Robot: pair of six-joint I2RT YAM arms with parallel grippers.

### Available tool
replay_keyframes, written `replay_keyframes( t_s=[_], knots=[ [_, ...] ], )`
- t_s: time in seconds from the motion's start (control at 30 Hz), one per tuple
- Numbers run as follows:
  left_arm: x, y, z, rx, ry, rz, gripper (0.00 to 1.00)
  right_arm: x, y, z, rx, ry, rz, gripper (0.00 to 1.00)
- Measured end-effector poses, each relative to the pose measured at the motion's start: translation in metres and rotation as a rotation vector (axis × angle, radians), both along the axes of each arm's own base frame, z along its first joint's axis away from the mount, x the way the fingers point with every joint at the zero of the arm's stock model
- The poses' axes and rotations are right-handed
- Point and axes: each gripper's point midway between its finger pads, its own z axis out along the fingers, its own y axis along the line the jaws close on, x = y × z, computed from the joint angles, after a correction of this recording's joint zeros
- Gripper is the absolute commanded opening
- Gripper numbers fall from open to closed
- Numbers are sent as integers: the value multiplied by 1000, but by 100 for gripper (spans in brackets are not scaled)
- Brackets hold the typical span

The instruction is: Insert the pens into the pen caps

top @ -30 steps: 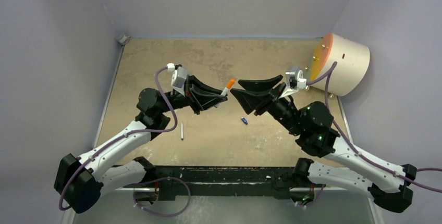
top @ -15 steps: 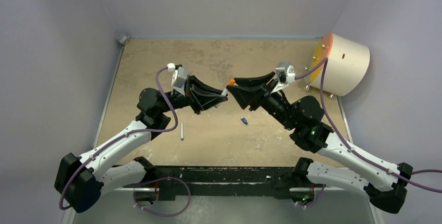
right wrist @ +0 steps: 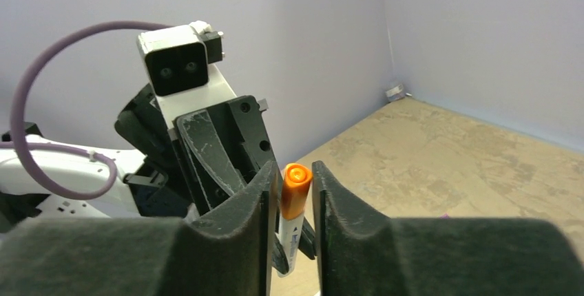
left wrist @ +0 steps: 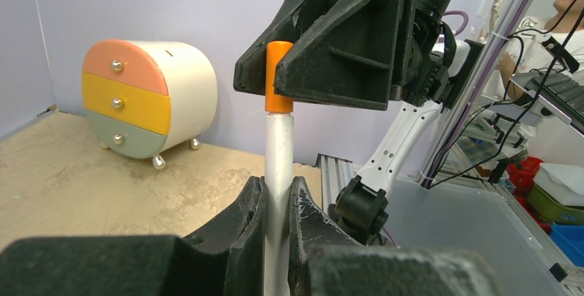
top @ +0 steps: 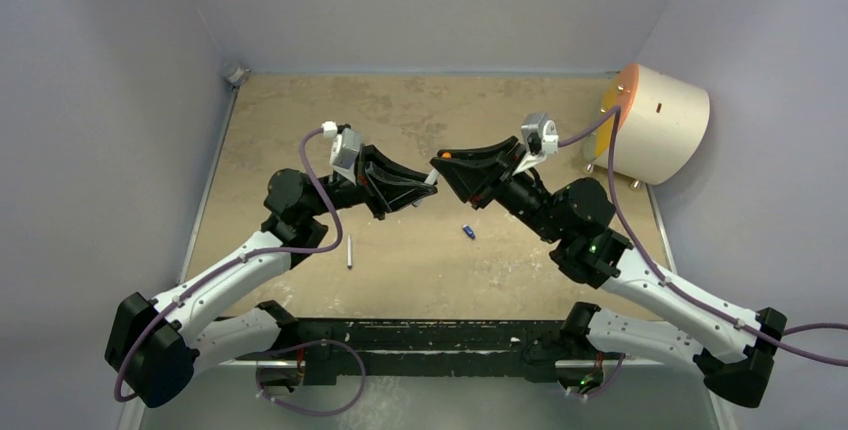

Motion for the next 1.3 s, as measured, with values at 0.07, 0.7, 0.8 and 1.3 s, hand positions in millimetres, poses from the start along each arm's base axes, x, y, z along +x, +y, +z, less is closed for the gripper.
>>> replay_keyframes(
  t_s=[0.07,0.7,0.8,1.3],
  knots=[
    [0,0,0,0,-1,-1,0,-1,0,3,9,-7,9,16],
    [0,1,5,-19,-17,6,0,-5,3,6,71,8,53,0],
    [3,0,5,-23,-17,12,0,-3,5,5,94,16,59,0],
    [20,-7,-21,66,16,56,0,12,-1,-25,149,91,5,0]
  ],
)
